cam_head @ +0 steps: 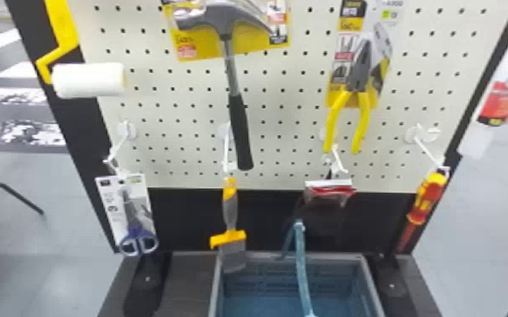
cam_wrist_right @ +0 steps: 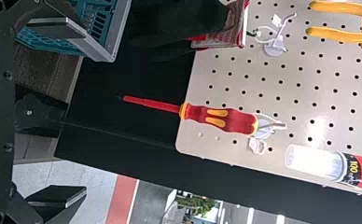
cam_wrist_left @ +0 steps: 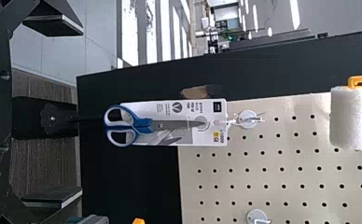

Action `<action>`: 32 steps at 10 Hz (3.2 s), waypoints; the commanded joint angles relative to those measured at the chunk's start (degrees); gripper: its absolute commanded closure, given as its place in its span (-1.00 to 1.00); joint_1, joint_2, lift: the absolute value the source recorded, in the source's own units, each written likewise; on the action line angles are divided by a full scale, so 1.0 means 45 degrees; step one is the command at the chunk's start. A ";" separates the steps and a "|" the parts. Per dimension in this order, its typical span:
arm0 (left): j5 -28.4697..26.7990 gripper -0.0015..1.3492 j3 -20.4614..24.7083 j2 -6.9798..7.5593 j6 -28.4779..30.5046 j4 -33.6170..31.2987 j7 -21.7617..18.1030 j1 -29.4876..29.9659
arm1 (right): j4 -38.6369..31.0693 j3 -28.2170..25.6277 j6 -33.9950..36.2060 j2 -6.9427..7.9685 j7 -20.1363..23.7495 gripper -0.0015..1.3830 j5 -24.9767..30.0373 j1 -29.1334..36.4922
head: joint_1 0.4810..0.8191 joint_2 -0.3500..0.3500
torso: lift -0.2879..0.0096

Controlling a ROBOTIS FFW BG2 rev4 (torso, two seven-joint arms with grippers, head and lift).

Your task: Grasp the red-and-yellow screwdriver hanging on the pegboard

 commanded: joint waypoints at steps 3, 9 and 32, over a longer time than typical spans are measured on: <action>0.0000 -0.84 -0.0003 0.0000 0.0004 0.0000 0.0000 0.0028 | -0.0066 0.0000 0.0005 0.0089 0.0001 -0.83 0.0000 0.0000 | -0.60 0.00 | 0.26; 0.0000 -0.84 -0.0003 -0.0019 0.0004 0.0000 0.0020 0.0055 | -0.0191 -0.0020 0.0044 0.0089 0.0001 -0.83 -0.0176 -0.0054 | -0.60 0.00 | 0.26; 0.0019 -0.84 -0.0179 0.0059 0.0394 -0.0031 0.0020 -0.0136 | 0.2309 -0.0937 0.4478 -0.2129 0.5177 -0.83 -0.2695 -0.7054 | -0.60 0.00 | 0.26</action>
